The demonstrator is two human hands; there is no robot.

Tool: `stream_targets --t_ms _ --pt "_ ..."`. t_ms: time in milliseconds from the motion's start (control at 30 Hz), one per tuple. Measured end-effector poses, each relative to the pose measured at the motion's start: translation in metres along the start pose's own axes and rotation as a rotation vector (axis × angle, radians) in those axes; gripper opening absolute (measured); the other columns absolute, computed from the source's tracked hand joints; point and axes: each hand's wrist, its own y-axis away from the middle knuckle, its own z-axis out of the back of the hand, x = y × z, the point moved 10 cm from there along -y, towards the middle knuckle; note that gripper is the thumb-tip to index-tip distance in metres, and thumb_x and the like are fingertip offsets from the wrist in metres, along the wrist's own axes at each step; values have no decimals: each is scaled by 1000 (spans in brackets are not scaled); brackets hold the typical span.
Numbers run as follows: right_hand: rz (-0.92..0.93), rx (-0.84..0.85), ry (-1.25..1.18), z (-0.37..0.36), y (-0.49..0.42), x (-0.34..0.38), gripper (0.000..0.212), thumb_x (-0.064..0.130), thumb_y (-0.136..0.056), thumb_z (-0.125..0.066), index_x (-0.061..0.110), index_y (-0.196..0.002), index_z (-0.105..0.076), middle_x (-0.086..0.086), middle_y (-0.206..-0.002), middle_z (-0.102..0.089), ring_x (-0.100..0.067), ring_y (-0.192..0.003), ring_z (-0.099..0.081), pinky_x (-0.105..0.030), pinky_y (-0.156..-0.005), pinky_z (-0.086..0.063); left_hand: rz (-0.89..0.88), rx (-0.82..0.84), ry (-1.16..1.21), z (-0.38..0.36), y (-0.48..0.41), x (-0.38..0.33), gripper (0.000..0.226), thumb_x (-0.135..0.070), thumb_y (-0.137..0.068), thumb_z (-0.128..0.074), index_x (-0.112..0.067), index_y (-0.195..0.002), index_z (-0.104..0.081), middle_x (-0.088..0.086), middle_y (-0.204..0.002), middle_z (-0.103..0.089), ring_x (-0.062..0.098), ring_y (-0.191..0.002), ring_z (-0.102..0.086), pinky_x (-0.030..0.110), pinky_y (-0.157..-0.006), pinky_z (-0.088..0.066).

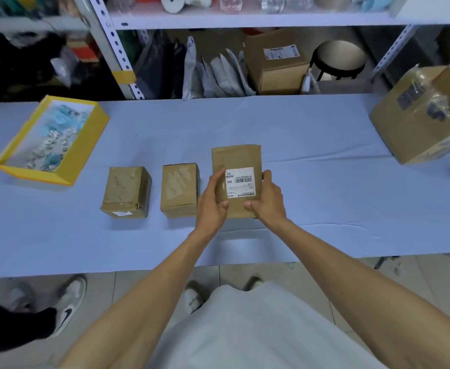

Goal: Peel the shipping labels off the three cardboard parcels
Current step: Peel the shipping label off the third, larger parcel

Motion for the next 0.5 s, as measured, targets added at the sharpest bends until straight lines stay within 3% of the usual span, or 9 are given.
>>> stream_targets --t_ms 200,300,433,500 --pt "9 9 43 -3 -3 1 57 7 -63 -73 15 -103 -33 -12 -106 -59 -33 -91 -60 -44 -71 -55 14 -20 -16 0 -2 1 69 -3 -71 -49 -21 -137 -44 -14 -130 -55 -7 -122 -49 16 -99 -43" --pt "7 9 59 -4 -4 1 60 6 -65 -72 12 -110 -33 -13 -107 -58 -34 -92 -59 -39 -68 -51 25 -40 -25 0 -3 2 78 13 -65 -47 -24 -133 -45 -13 -130 -56 2 -123 -52 26 -100 -46" --pt "17 4 87 -5 -3 1 63 6 -66 -71 11 -116 -32 -13 -108 -57 -35 -92 -58 -37 -68 -50 31 -75 -56 0 -1 3 70 16 -67 -46 -24 -124 -46 -8 -114 -62 11 -100 -59 37 -81 -51" --pt "21 8 93 -5 -3 1 62 6 -66 -71 12 -114 -32 -13 -109 -57 -35 -92 -59 -38 -70 -51 53 -86 -59 1 -1 4 69 16 -68 -46 -23 -126 -44 -9 -115 -59 4 -94 -57 36 -79 -51"
